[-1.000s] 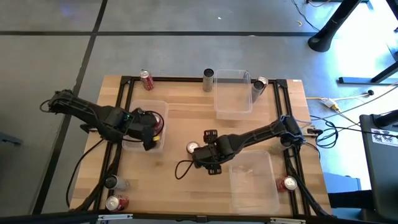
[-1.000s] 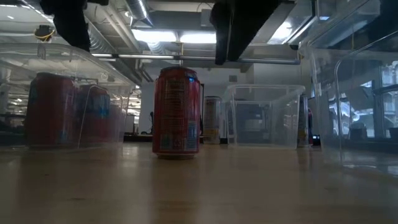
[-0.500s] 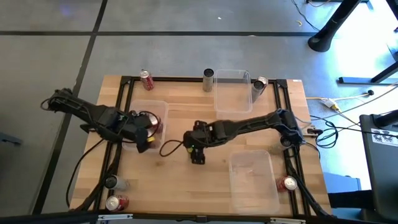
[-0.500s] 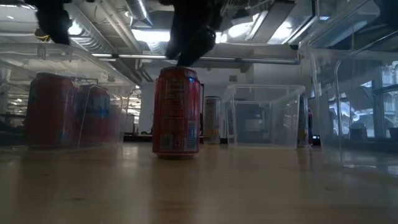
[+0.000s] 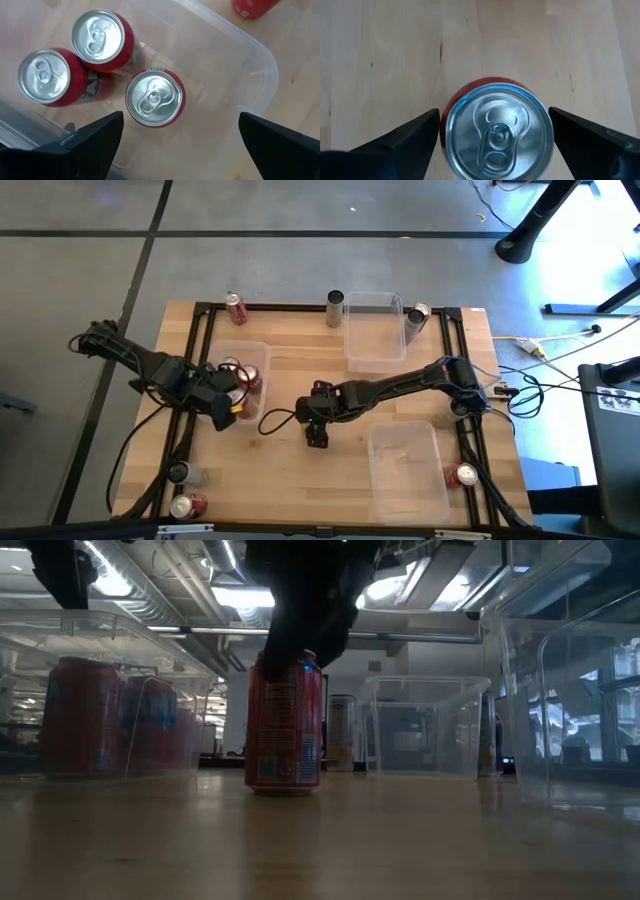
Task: Sort soda cans
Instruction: Put the red soda can into the middle transparent bin
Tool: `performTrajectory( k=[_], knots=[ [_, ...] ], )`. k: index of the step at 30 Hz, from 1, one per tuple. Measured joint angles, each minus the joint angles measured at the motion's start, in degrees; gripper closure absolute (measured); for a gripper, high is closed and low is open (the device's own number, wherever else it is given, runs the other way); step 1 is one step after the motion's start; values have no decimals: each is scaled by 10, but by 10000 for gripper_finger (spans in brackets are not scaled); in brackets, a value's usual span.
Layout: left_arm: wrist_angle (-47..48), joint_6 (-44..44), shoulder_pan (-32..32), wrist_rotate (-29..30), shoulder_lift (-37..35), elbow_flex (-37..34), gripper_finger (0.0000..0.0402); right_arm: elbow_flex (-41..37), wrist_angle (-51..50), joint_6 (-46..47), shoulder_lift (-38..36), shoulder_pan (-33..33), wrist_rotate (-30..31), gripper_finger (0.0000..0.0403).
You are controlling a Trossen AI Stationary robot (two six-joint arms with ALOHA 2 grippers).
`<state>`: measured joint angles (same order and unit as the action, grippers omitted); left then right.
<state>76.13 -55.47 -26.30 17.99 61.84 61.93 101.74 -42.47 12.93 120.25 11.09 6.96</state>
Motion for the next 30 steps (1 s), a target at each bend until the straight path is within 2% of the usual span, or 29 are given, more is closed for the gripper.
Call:
performTrajectory(
  k=[3, 7, 19, 27, 30],
  knots=[
    [-1, 0, 0, -18, 0, 0, 18, -4, 0, 2, 0, 1, 0, 59],
    [0, 3, 0, -35, 0, 0, 18, -4, 4, 1, 0, 1, 0, 123],
    [-128, 66, 19, 51, 1, -71, 18, -4, -32, -9, -13, 2, 0, 123],
    [-257, 136, 42, 55, 5, -116, 18, -4, -54, -13, -58, 2, 22, 123],
    [-271, 137, 47, 55, 7, -128, 18, -4, -59, -14, -77, 2, 36, 123]
  ],
)
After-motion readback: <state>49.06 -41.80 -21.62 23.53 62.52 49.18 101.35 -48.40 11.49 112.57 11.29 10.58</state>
